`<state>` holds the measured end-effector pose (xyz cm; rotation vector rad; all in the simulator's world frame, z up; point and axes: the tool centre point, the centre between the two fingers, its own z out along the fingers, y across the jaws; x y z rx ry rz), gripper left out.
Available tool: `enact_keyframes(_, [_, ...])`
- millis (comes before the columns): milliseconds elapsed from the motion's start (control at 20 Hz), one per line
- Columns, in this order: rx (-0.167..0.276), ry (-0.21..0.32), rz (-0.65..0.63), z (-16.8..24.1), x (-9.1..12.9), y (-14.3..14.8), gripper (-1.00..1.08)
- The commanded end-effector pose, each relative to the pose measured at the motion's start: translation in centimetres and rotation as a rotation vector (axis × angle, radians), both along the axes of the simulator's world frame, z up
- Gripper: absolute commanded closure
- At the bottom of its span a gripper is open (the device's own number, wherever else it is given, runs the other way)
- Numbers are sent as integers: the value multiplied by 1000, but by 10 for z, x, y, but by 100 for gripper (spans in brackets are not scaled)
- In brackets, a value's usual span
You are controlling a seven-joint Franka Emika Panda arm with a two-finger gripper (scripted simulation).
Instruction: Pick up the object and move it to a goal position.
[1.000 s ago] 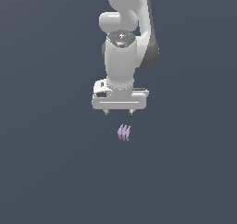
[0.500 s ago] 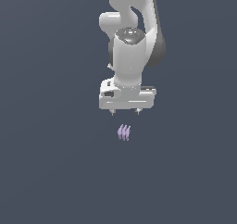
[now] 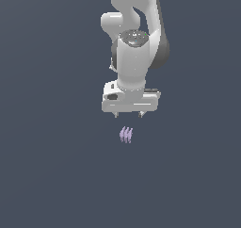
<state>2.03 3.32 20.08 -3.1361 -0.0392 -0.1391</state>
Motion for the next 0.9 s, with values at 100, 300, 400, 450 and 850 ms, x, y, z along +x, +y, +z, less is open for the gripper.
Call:
enact_keyframes(100, [4,14,-36,-16,2,-1,-92])
enact_keyframes(300, [8,34,-91,-41,4,-2,-92])
enact_keyframes(400, [9,47,-127,-57,4,-3,-92])
enact_keyframes(450, [10,53,-144,-65,5,-3,-92])
enact_keyframes(850, [8,85,-233,-106,4,-6,-92])
